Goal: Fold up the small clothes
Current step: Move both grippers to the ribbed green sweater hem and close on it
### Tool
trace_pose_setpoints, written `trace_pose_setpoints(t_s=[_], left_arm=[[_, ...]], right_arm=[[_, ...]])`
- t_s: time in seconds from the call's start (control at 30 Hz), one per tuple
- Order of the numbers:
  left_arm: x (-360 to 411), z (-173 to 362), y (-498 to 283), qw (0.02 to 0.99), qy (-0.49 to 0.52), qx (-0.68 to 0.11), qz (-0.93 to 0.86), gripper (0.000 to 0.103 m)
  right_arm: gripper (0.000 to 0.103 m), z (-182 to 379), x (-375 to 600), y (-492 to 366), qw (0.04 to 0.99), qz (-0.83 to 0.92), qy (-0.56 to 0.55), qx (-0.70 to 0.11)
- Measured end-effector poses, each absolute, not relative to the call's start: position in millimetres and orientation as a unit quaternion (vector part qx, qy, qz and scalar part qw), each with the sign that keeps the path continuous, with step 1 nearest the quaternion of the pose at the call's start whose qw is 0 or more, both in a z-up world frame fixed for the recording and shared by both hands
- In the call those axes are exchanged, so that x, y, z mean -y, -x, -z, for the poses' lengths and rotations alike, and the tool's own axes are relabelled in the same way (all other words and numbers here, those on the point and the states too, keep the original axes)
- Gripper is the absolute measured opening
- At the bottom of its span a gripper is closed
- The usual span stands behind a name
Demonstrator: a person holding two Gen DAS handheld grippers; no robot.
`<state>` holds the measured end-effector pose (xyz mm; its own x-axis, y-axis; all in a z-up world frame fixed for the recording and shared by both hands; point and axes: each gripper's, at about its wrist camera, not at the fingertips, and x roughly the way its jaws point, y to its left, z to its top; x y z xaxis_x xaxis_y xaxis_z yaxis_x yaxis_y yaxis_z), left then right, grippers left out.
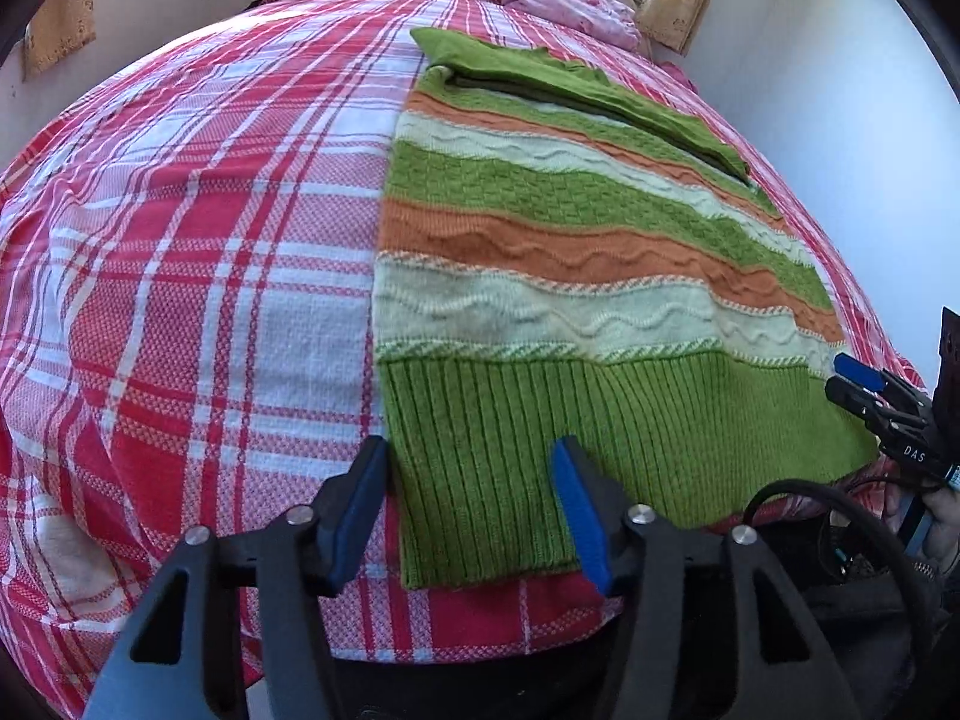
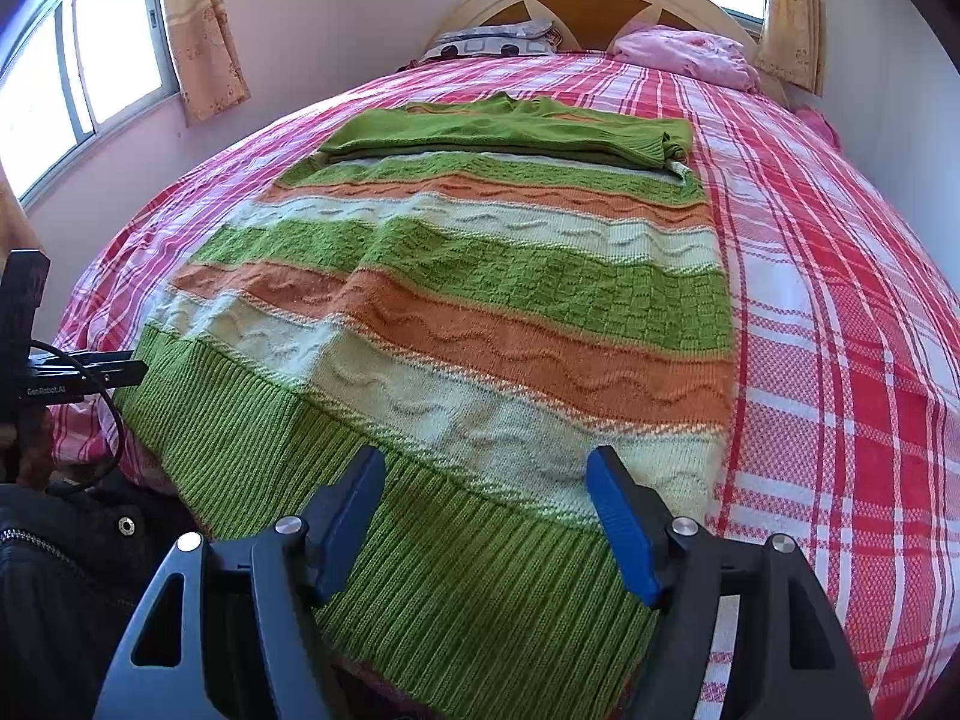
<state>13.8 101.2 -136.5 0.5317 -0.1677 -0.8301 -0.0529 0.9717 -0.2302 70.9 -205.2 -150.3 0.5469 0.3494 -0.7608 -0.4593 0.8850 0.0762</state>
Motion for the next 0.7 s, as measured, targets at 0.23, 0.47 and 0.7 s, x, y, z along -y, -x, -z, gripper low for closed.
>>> trace_pose_setpoints(t_s=[0.23,0.47,0.7], left_arm=[[-95,138,-7,0.872,0.085,-0.481,0.033,0.038],[-96,139,-7,0.874,0.073,-0.479,0.025,0.042],[-98,139,-8,0.875,0.076,-0.477,0.027,0.043]], right_arm=[[0.071,147,217,-59,0.878,-0.223,0.056,-0.42],[0.071,139,250,-41,0.886,-0.19,0.028,-0.423],[0.071,142,264,-36,0.878,-0.195,-0.005,-0.437]])
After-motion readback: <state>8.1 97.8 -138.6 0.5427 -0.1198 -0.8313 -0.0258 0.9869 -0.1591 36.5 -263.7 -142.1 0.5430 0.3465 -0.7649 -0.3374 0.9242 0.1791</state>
